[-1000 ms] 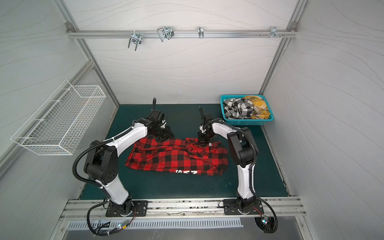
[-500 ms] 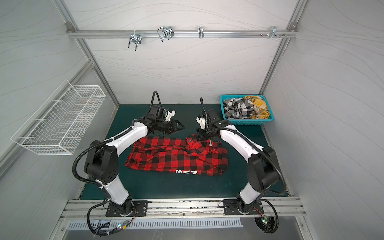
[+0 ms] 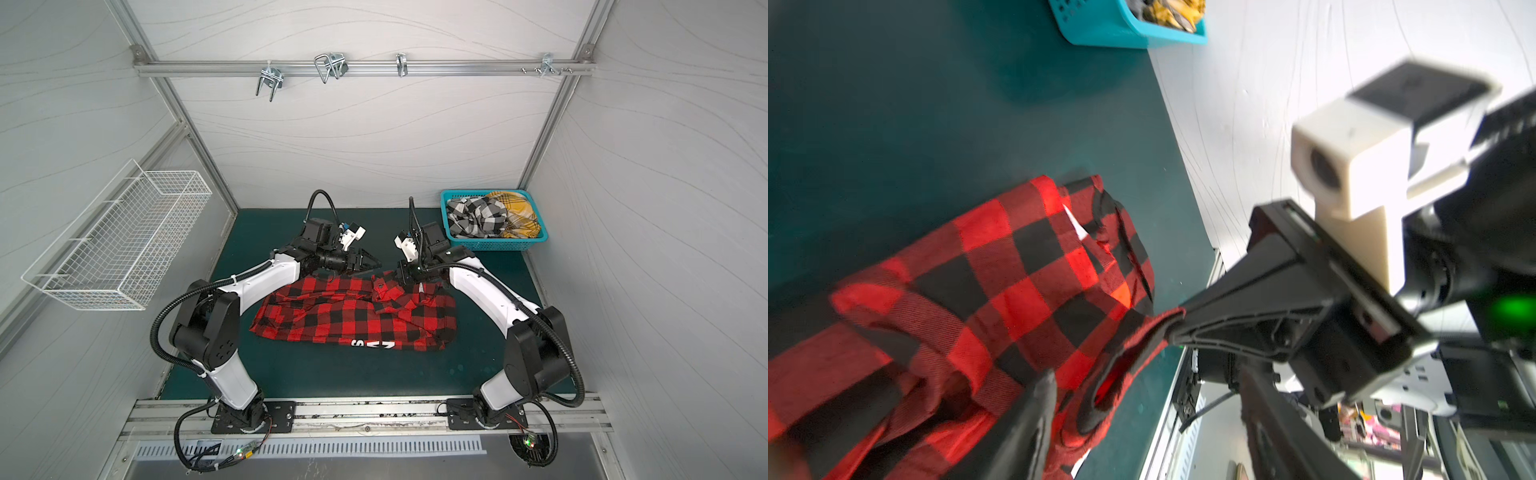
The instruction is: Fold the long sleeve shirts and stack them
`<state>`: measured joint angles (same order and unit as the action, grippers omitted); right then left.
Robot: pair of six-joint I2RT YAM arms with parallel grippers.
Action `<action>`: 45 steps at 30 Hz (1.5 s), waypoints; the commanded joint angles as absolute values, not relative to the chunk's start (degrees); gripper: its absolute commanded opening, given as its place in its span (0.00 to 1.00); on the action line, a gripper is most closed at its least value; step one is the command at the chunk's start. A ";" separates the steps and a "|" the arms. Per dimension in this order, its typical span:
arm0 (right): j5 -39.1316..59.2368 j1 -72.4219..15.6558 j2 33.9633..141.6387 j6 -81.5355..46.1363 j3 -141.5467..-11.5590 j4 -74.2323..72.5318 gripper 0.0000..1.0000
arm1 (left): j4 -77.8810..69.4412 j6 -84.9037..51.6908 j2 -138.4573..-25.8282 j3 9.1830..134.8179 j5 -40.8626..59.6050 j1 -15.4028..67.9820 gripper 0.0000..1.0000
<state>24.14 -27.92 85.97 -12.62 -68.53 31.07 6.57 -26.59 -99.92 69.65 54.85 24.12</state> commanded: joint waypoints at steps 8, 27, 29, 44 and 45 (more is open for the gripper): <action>34.20 -25.76 84.63 -13.22 -67.06 27.33 0.00 | 12.89 -20.44 -103.01 72.08 54.75 26.61 0.67; 9.88 -19.05 85.96 -24.24 -70.70 43.59 0.65 | 16.38 -35.48 -84.16 70.15 26.89 28.16 0.00; 10.30 -18.61 84.90 -26.74 -68.18 43.32 0.65 | 18.47 -37.05 -79.28 69.97 21.21 28.21 0.00; 16.23 -18.95 90.70 -31.47 -59.52 34.62 0.59 | 29.11 -51.85 -64.60 64.95 2.35 28.21 0.00; 16.01 -18.92 91.74 -31.38 -59.87 34.43 0.60 | 30.37 -52.53 -64.13 64.74 0.15 28.21 0.00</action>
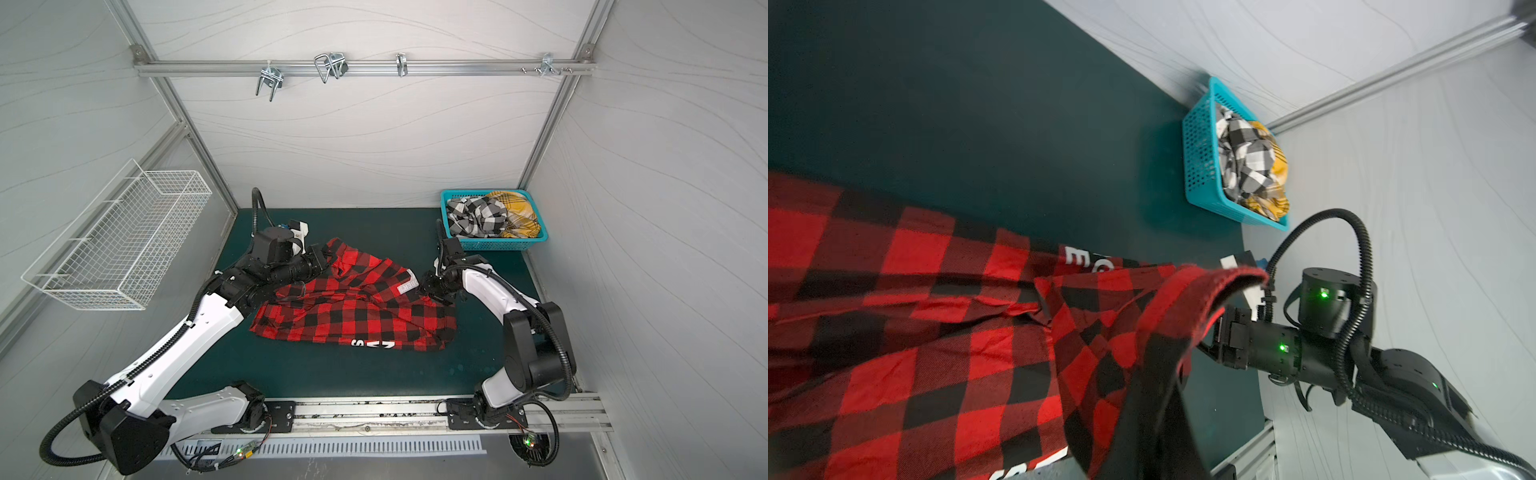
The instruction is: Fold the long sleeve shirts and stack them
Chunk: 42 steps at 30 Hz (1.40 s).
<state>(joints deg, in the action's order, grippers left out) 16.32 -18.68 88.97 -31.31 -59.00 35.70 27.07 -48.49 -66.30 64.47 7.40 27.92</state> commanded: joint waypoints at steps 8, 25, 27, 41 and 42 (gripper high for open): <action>13.85 -18.90 100.25 -31.03 -65.40 36.10 0.62 | 42.22 -50.81 -71.17 66.64 -6.00 22.01 0.00; 9.24 -21.68 92.38 -29.28 -61.90 38.64 0.66 | 37.45 -51.86 -80.29 89.09 5.02 32.17 0.00; 8.87 -21.80 90.43 -29.85 -60.65 38.37 0.66 | 36.24 -53.69 -78.52 88.49 2.70 34.90 0.00; 11.28 -18.67 97.57 -30.33 -62.21 34.28 0.69 | 37.66 -57.66 -71.91 89.90 -3.01 38.11 0.00; 11.13 -18.64 98.49 -30.17 -62.55 34.30 0.69 | 38.68 -57.91 -71.44 89.60 -4.40 38.06 0.00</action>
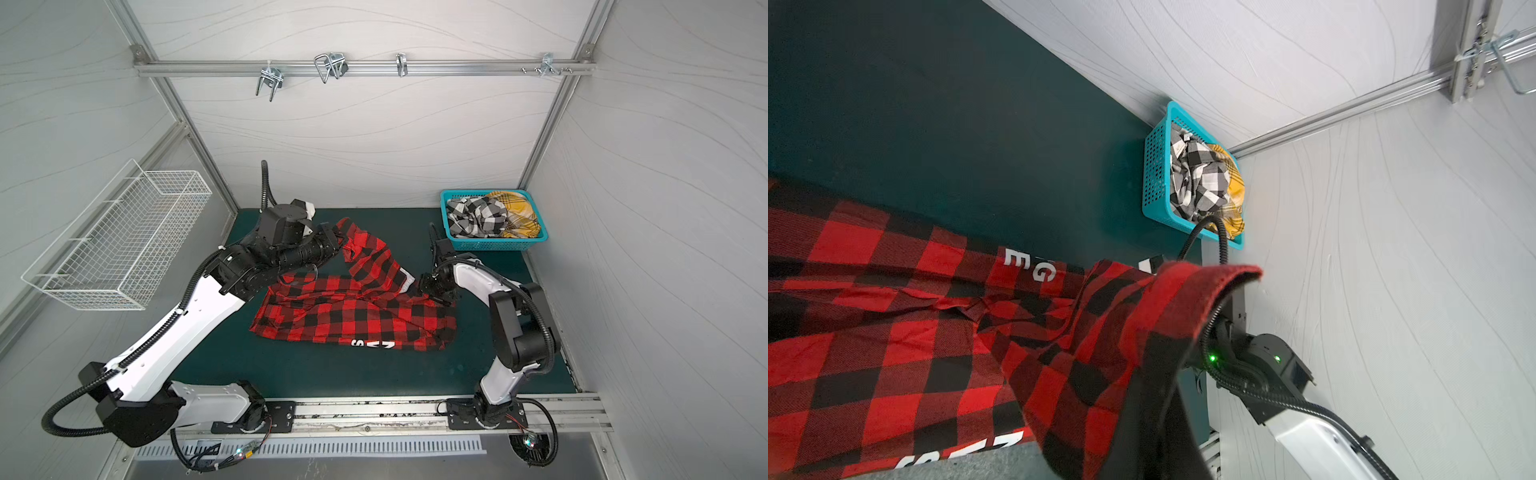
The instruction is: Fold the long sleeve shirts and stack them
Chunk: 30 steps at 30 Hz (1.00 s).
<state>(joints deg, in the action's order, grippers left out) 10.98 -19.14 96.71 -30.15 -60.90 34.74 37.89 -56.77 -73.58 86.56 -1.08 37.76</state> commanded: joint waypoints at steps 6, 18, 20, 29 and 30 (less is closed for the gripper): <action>9.76 -18.64 102.98 -29.90 -64.72 37.21 0.69 | 51.02 -64.54 -68.59 78.20 -17.46 33.92 0.00; 9.72 -19.81 100.43 -28.19 -64.54 40.25 0.69 | 21.79 -42.23 -83.91 61.56 1.42 12.79 0.00; 9.62 -19.85 99.05 -28.38 -64.80 41.53 0.69 | 18.20 -41.99 -85.51 59.86 2.68 12.42 0.00; 7.66 -22.03 94.36 -28.04 -68.79 44.29 0.66 | 14.44 -41.72 -83.35 56.91 5.79 12.10 0.00; 7.96 -22.14 94.03 -28.13 -68.58 42.77 0.66 | 14.33 -41.67 -82.51 57.03 5.90 12.10 0.00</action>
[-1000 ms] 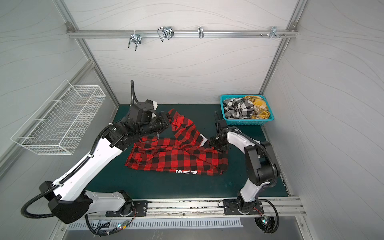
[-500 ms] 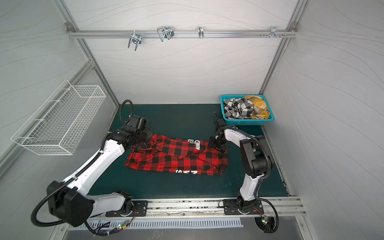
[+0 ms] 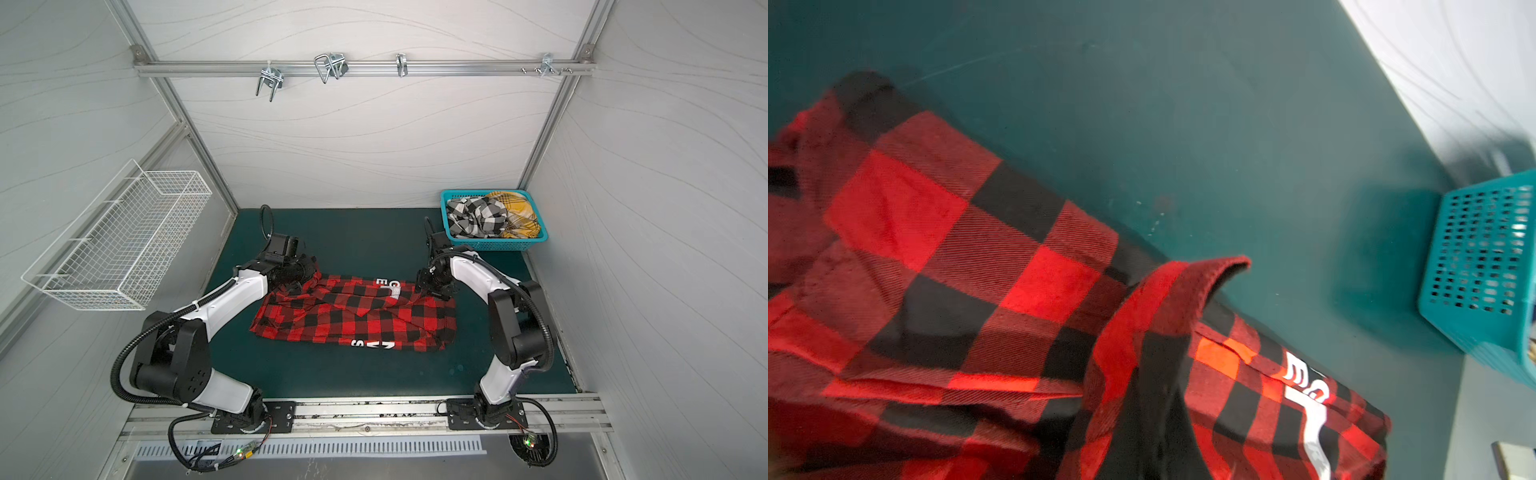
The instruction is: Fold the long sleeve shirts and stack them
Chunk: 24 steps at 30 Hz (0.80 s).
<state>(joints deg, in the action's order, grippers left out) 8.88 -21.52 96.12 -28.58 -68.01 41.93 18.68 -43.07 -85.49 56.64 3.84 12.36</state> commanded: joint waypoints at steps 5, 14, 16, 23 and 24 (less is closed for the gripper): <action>11.42 -21.96 97.65 -28.56 -68.65 35.36 0.49 | 15.74 -40.01 -80.86 58.94 3.29 12.00 0.00; 9.20 -19.00 108.08 -28.04 -66.99 31.40 0.21 | 15.28 -37.68 -84.17 59.74 5.62 7.97 0.00; 9.02 -18.97 108.52 -27.37 -66.23 31.22 0.21 | 15.36 -36.88 -85.43 59.27 5.37 6.80 0.00; 10.02 -19.64 108.64 -26.02 -65.40 31.24 0.30 | 12.96 -37.04 -89.18 53.37 3.49 3.94 0.00; 10.38 -19.64 108.58 -26.06 -65.37 31.19 0.33 | 12.51 -37.45 -89.82 52.88 3.91 3.78 0.00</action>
